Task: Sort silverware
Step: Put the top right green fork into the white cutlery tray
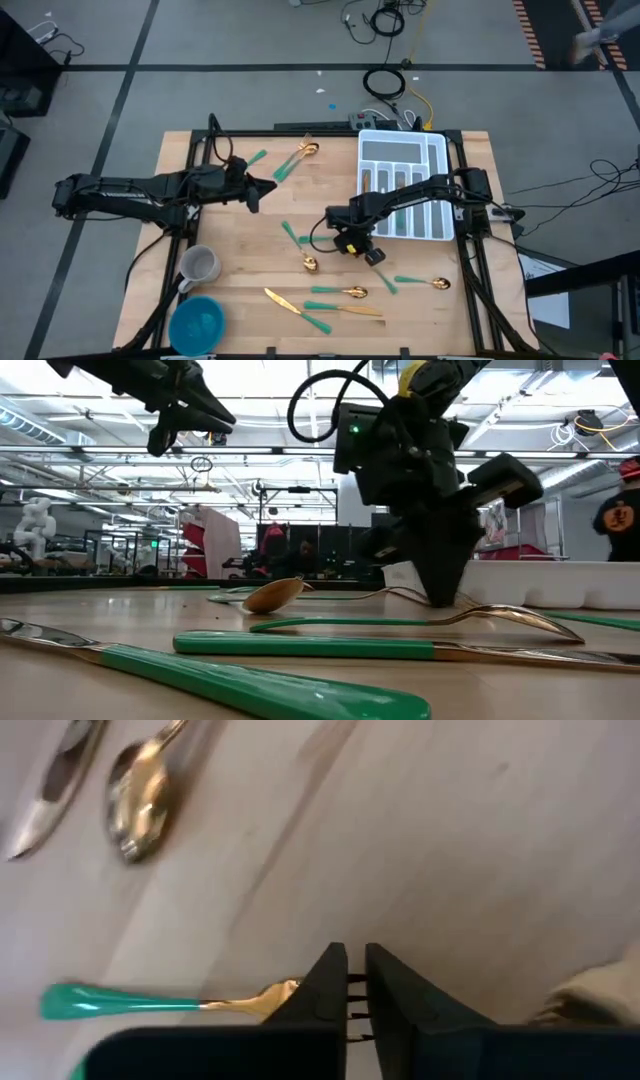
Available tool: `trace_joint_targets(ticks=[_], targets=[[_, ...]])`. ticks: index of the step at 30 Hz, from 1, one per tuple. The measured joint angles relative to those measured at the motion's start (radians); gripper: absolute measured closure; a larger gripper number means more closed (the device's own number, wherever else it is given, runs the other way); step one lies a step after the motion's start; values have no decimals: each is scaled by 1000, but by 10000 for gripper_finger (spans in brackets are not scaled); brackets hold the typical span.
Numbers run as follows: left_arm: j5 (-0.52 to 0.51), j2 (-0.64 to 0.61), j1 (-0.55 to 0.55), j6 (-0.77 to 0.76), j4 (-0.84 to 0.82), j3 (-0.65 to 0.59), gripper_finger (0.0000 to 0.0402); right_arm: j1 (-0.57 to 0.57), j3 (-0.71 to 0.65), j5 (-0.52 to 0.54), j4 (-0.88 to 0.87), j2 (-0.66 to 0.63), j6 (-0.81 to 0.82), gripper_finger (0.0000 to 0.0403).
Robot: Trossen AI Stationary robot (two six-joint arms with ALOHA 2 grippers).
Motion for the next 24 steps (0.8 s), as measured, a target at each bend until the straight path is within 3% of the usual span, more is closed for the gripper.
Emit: trace_joint_targets(ticks=[7,15,24], targets=[[0,0,0,1,-11,0,329,4,51,25,-47,-4,34,400],[0,0,0,2,-7,0,329,-5,253,30,-194,-68,77,402],[0,0,-9,0,-9,0,329,-183,285,23,-333,-257,126,402]])
